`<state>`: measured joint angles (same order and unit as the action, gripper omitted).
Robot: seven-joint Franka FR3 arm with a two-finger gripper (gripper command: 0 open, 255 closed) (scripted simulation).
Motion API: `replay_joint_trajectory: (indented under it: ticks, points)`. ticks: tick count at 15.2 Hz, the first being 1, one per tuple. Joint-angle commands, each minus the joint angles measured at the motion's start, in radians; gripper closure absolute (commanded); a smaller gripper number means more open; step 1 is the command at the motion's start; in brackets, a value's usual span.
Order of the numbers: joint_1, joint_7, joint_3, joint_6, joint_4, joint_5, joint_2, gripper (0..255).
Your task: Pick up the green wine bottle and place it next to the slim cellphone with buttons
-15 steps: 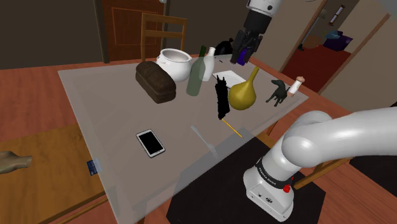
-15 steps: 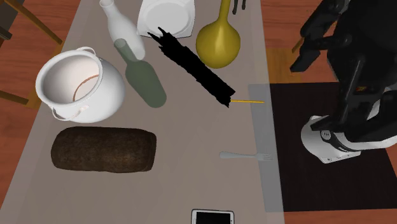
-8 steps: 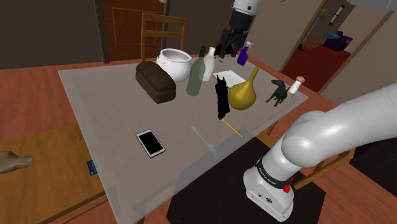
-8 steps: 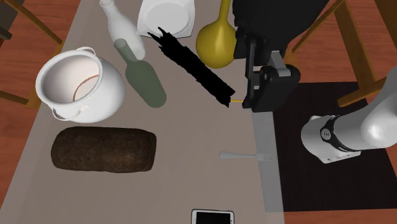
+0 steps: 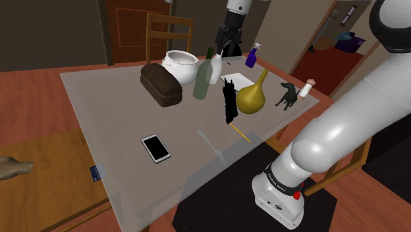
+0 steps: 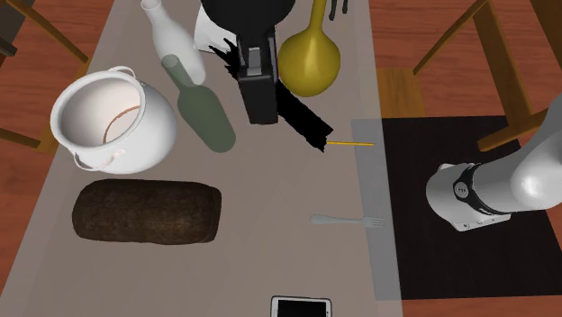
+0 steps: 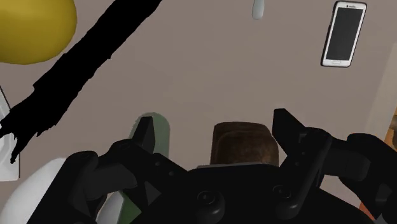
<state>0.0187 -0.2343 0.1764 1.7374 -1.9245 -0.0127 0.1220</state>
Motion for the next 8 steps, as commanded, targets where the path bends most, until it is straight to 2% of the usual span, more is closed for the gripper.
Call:
replay_joint_trajectory:
  ticks: [1, 8]
  points:
    - [0.009, -0.028, 0.014, -0.006, 0.088, -0.003, -0.088, 0]
    - [0.047, -0.096, 0.036, -0.06, 0.429, -0.031, -0.391, 0]
